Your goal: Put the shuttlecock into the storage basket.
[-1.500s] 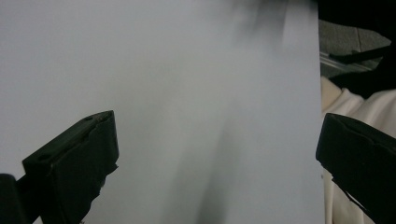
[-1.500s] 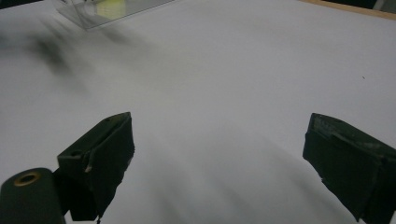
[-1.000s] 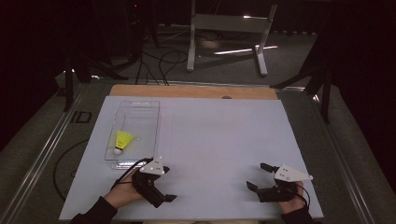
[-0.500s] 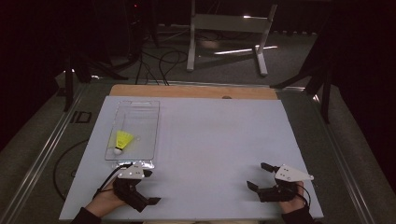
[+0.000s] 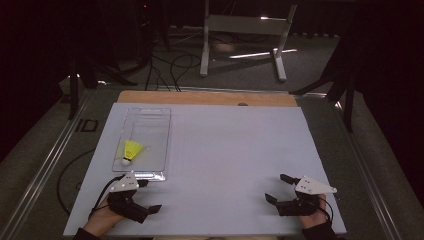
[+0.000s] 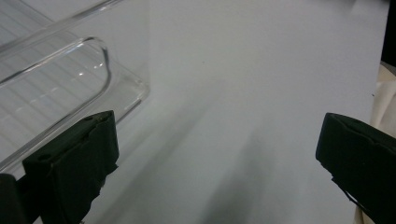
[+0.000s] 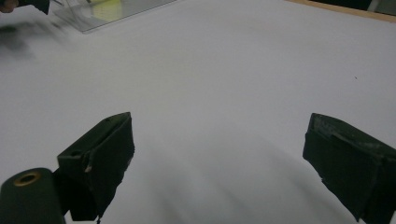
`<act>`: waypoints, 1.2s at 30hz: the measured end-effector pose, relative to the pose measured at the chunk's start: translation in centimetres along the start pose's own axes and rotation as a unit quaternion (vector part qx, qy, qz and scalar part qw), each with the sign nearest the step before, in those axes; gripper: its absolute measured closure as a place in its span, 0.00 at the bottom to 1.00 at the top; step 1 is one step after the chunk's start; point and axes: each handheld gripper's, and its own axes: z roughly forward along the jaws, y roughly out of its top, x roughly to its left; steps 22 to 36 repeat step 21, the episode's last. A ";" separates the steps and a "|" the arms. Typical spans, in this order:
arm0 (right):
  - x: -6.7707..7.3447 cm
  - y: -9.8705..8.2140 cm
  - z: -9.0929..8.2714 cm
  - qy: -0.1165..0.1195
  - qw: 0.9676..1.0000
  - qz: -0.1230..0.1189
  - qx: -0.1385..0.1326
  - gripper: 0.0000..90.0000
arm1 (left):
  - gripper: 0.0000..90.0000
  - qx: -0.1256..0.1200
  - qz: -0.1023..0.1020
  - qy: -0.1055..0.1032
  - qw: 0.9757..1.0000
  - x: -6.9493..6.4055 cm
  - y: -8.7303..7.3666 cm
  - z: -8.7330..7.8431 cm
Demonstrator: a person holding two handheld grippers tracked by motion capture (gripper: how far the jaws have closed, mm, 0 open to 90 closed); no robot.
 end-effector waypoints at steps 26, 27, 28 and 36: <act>0.0 0.0 0.0 0.001 1.000 -0.005 0.002 0.10 | 0.00 -0.020 -0.020 0.022 0.999 0.1 -0.7 0.4; 0.0 0.0 0.0 0.001 1.000 -0.005 0.002 0.10 | 0.00 -0.020 -0.020 0.022 0.999 0.1 -0.7 0.4; 0.0 0.0 0.0 0.001 1.000 -0.005 0.002 0.10 | 0.00 -0.020 -0.020 0.022 0.999 0.1 -0.7 0.4; 0.0 0.0 0.0 0.001 1.000 -0.005 0.002 0.10 | 0.00 -0.020 -0.020 0.022 0.999 0.1 -0.7 0.4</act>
